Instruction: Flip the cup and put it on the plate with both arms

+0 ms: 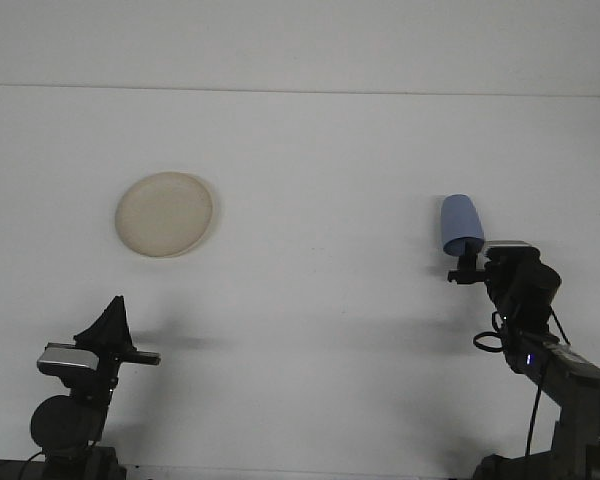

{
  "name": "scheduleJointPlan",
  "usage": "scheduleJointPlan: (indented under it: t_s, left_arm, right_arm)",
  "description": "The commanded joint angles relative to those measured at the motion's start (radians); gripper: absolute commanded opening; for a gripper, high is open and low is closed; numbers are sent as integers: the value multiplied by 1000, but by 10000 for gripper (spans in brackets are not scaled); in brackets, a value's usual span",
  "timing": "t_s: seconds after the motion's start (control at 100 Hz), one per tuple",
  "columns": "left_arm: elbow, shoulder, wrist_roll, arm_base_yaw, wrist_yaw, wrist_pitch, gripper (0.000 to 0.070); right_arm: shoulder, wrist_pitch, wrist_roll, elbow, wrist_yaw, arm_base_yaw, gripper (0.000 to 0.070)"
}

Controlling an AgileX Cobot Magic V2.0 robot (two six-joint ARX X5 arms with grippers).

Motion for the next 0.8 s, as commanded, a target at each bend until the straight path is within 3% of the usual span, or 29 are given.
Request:
scheduleJointPlan:
  t_s: [0.0,0.35,0.43,0.55,0.79]
  left_arm:
    - [-19,-1,-2,-2,1,10,10]
    - [-19,-1,-2,-2,1,10,10]
    - [-19,-1,-2,-2,1,10,10]
    - [-19,-1,-2,-2,1,10,10]
    - [-19,-1,-2,-2,1,10,10]
  right_arm:
    - [50,24,-10,34,-8,-5,434]
    - [210,22,-16,197,-68,-8,410]
    - [222,23,-16,214,-79,-8,292]
    - [223,24,-33,217,-96,-8,1]
    - [207,6,-33,217,-108,-8,0]
